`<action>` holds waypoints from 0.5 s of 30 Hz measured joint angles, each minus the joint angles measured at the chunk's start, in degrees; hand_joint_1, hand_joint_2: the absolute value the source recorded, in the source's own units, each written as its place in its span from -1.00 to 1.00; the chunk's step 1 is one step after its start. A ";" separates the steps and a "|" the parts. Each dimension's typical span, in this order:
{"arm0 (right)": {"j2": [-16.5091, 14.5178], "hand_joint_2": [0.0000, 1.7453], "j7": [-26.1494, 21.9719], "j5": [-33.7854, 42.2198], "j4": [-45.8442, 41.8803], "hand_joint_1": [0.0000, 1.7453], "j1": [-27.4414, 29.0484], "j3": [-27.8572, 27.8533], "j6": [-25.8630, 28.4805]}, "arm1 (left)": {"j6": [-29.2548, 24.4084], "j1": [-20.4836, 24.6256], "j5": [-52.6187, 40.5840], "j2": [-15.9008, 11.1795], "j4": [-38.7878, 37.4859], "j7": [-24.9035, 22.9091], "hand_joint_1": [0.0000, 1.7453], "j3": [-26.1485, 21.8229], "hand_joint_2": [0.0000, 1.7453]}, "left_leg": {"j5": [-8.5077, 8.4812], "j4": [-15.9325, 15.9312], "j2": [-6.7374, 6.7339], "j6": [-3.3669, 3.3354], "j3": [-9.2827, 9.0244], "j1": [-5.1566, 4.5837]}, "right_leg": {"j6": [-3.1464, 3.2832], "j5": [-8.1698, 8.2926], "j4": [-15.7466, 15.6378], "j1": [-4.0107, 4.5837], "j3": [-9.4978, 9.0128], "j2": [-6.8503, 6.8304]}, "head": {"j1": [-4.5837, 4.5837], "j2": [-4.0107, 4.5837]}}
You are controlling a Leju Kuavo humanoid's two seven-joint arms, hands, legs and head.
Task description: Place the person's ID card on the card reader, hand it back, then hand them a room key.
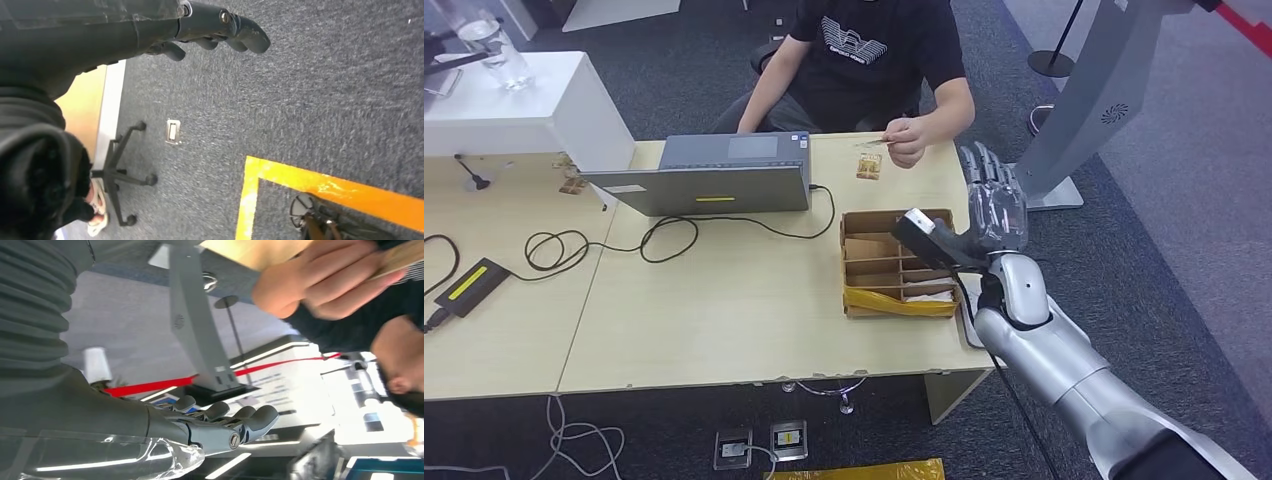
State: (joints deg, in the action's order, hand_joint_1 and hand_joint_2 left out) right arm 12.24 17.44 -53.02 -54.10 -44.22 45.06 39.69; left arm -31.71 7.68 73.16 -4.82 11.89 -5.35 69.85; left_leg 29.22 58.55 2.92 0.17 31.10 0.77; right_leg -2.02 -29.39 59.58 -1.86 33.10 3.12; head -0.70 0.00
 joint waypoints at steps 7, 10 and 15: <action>5.79 1.00 7.59 -1.09 -6.44 -1.00 2.75 -0.70 -0.18 | 0.67 0.00 -1.06 0.04 -0.02 -1.85 -1.00 1.58 -1.00 | 0.02 0.01 -0.03 0.02 -0.01 0.00 | 0.00 0.00 -0.01 0.01 0.01 0.02 | 0.02 0.00; 8.26 1.00 10.29 -3.05 -10.39 -1.00 4.02 -0.92 -0.56 | 0.82 0.01 -1.15 0.05 -0.02 -1.93 -1.00 2.29 -1.00 | 0.02 0.00 -0.03 0.02 0.00 0.02 | 0.00 0.00 -0.01 0.02 0.01 0.03 | 0.02 0.00; 10.71 1.00 12.29 -5.15 -14.04 -1.00 5.54 -1.96 -1.60 | 0.94 0.10 -1.15 0.06 -0.02 -1.93 -1.00 2.93 -1.00 | 0.02 0.00 -0.03 0.02 0.00 0.02 | 0.00 0.00 -0.01 0.03 0.00 0.02 | 0.01 0.00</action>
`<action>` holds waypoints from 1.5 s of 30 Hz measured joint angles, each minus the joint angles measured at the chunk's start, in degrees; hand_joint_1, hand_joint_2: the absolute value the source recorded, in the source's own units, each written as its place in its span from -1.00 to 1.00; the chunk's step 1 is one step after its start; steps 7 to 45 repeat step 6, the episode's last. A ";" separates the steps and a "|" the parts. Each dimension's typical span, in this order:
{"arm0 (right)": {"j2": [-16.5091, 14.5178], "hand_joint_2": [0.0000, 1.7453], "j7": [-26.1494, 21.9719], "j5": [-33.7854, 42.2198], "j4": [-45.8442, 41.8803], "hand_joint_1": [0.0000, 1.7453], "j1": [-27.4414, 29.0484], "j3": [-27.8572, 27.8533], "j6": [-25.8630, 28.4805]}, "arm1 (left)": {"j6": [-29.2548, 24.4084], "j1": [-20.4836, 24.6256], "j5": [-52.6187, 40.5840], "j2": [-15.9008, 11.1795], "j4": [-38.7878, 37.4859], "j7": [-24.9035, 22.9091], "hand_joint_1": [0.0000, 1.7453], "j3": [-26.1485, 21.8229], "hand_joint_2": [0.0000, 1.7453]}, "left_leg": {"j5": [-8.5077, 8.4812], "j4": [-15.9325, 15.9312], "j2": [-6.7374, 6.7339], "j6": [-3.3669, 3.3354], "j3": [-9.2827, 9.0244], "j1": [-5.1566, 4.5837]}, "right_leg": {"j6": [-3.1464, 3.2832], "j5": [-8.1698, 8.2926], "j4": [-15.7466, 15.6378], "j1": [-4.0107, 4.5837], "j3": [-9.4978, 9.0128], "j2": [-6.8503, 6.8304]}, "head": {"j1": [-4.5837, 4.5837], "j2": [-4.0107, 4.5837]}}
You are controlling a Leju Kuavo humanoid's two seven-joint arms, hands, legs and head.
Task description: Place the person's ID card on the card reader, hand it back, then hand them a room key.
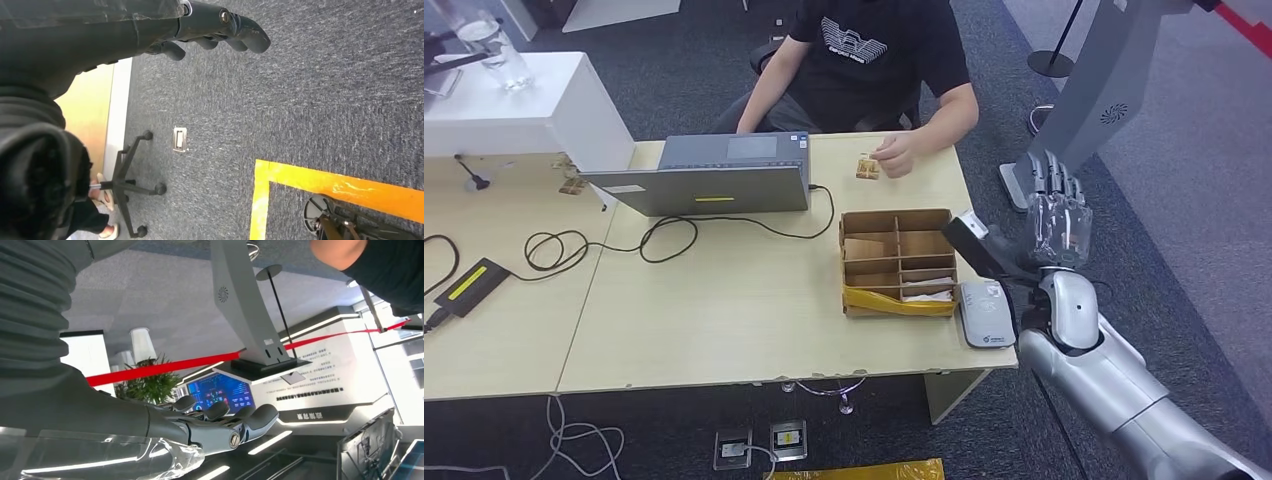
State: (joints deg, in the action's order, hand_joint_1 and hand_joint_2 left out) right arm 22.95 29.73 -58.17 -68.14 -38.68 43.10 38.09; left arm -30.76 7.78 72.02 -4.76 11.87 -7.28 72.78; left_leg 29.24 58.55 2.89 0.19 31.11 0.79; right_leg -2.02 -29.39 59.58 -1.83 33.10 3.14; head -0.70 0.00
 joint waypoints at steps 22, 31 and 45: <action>2.05 1.00 0.54 -0.29 -2.67 -1.00 0.85 -1.12 -1.14 | 0.04 0.03 0.07 0.00 0.00 -0.32 -1.00 0.42 -1.00 | 0.00 0.00 0.00 0.00 0.00 -0.01 | 0.00 0.00 0.00 -0.01 -0.01 0.00 | 0.00 0.00; 2.05 1.00 0.54 -0.29 -2.67 -1.00 0.85 -1.12 -1.14 | 0.04 0.03 0.07 0.00 0.00 -0.32 -1.00 0.42 -1.00 | 0.00 0.00 0.00 0.00 0.00 -0.01 | 0.00 0.00 0.00 -0.01 -0.01 0.00 | 0.00 0.00; 2.05 1.00 0.54 -0.29 -2.67 -1.00 0.85 -1.12 -1.14 | 0.04 0.03 0.07 0.00 0.00 -0.32 -1.00 0.42 -1.00 | 0.00 0.00 0.00 0.00 0.00 -0.01 | 0.00 0.00 0.00 -0.01 -0.01 0.00 | 0.00 0.00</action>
